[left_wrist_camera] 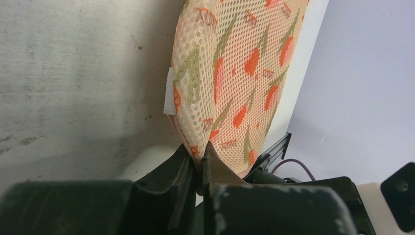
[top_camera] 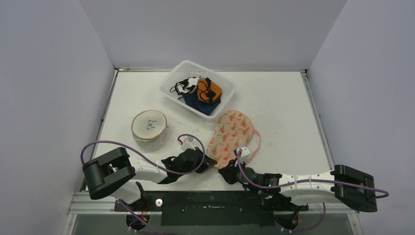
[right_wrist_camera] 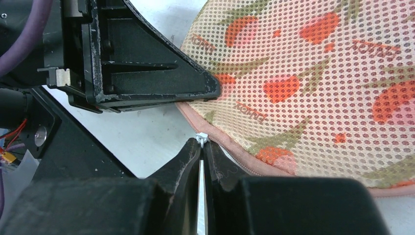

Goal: Unzip the laundry bag and remove the bra
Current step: Unzip the laundry bag at the center of the board.

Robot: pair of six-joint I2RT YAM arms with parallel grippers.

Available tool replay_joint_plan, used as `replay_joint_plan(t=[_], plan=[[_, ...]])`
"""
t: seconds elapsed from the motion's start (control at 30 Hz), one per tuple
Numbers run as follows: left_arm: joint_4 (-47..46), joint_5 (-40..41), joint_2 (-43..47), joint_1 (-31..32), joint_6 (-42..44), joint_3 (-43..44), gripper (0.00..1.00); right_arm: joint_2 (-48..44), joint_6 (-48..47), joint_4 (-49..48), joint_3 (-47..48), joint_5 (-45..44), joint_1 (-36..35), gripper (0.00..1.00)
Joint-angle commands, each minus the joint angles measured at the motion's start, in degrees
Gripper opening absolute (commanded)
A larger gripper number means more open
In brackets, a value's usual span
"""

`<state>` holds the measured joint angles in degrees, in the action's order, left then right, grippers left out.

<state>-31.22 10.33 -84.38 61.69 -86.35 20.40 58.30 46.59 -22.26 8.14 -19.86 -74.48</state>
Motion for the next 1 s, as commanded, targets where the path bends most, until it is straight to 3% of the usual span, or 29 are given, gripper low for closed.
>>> replay_joint_plan(t=[0.0, 0.37, 0.63, 0.97], plan=[[5.0, 3.4, 3.4, 0.1, 2.1, 1.3, 0.0, -2.8, 0.7, 2.6, 1.9, -2.8, -0.8, 0.05], [15.4, 4.5, 9.3, -0.3, 9.6, 3.9, 0.0, -5.1, 5.7, 18.1, 3.4, -10.1, -0.8, 0.05], [22.0, -5.5, 7.0, -2.4, 25.1, 9.6, 0.0, -9.2, 8.7, 27.3, 4.1, -14.2, -0.8, 0.05], [28.1, -13.2, 1.4, -7.3, 38.8, 19.8, 0.0, -14.2, 7.1, 24.0, 1.6, -12.0, -3.0, 0.05]])
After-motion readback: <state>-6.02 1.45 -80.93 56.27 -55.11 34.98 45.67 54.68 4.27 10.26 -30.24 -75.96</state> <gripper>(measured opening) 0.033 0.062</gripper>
